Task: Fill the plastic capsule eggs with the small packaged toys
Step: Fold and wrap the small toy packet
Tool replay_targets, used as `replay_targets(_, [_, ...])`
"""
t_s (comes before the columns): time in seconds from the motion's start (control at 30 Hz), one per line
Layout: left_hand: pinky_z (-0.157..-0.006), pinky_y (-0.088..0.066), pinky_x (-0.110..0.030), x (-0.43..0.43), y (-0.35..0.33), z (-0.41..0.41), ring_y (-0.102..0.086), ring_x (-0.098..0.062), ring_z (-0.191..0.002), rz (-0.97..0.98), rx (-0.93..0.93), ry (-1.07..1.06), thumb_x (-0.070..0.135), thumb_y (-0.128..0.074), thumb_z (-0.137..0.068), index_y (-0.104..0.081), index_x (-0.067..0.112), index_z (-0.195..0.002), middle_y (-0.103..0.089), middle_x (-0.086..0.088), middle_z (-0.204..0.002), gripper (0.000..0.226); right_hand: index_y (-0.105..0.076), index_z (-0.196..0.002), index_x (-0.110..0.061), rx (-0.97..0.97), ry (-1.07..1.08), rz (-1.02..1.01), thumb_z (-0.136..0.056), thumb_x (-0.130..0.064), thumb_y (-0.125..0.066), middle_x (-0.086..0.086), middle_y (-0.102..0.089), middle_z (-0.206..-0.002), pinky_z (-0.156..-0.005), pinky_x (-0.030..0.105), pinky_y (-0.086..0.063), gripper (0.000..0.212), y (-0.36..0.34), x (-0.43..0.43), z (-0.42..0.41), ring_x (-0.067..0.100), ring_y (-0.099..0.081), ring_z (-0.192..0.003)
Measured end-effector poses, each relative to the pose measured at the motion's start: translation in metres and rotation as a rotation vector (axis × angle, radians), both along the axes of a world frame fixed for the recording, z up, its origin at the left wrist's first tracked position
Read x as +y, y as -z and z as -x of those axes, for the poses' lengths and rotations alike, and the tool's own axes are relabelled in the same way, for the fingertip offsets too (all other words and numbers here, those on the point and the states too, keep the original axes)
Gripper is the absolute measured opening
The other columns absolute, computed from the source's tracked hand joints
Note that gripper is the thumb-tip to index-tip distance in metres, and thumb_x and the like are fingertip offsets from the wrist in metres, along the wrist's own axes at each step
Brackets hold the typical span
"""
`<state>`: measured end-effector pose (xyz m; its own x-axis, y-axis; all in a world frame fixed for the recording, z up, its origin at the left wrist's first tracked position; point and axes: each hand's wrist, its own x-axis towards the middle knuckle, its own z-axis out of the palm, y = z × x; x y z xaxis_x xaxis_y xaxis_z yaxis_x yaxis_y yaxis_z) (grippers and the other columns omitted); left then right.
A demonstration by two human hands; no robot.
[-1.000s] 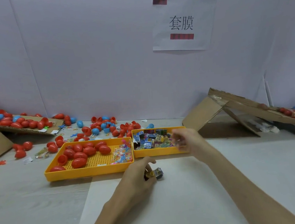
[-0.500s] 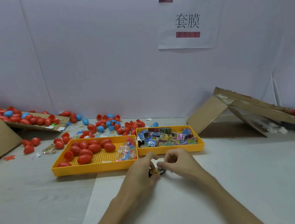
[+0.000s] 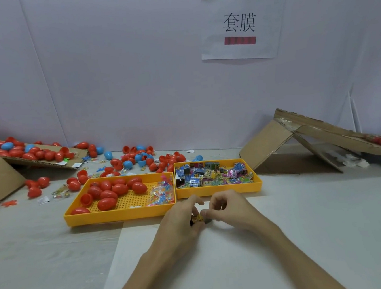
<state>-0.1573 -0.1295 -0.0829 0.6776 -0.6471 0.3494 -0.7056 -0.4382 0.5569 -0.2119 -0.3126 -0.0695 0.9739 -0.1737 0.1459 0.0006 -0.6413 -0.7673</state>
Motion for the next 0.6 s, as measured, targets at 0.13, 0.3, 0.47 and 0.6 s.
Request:
replay_targets(0.13, [-0.068,-0.044,-0.016,-0.0001,-0.0008,-0.0003,-0.058,-0.006,-0.086,0.000,0.006,-0.001,0.026,-0.075,-0.087,-0.054,0.034,-0.118,-0.061,0.013,-0.101,0.038,-0.067,-0.067,-0.022,0.016,-0.016,0.007,-0.081,-0.032,-0.080,-0.007,-0.065,-0.065,-0.052,0.015,-0.038,0.022,-0.0006,0.0014,-0.0013,0.000,-0.049,-0.056])
replay_targets(0.3, [-0.065,-0.039,-0.008,-0.0001,-0.0017,-0.0004,-0.055,0.002,-0.081,-0.004,0.006,0.006,0.022,-0.075,-0.087,-0.055,0.032,-0.117,-0.059,0.013,-0.100,0.038,-0.071,-0.070,-0.022,0.051,-0.029,0.006,-0.089,-0.027,-0.074,-0.006,-0.069,-0.063,-0.054,0.016,-0.042,0.019,-0.0039,-0.0013,-0.0013,0.000,-0.056,-0.057])
replay_targets(0.47, [-0.067,-0.039,-0.008,-0.0010,-0.0017,0.0004,-0.055,0.003,-0.080,-0.001,0.028,0.006,0.021,-0.076,-0.087,-0.054,0.033,-0.119,-0.062,0.013,-0.101,0.040,-0.073,-0.075,-0.014,0.021,0.016,-0.024,-0.088,-0.022,-0.076,0.004,-0.072,-0.068,-0.056,0.025,-0.053,0.016,-0.0038,-0.0053,-0.0022,0.011,-0.063,-0.059])
replay_targets(0.6, [-0.069,-0.040,-0.011,-0.0013,-0.0010,-0.0001,-0.055,0.002,-0.082,0.005,0.035,0.007,0.020,-0.074,-0.088,-0.053,0.033,-0.121,-0.063,0.012,-0.102,0.042,-0.073,-0.072,-0.015,-0.049,0.087,-0.002,-0.086,-0.020,-0.078,0.001,-0.069,-0.065,-0.054,0.024,-0.054,0.016,-0.0004,-0.0049,-0.0044,0.011,-0.063,-0.056])
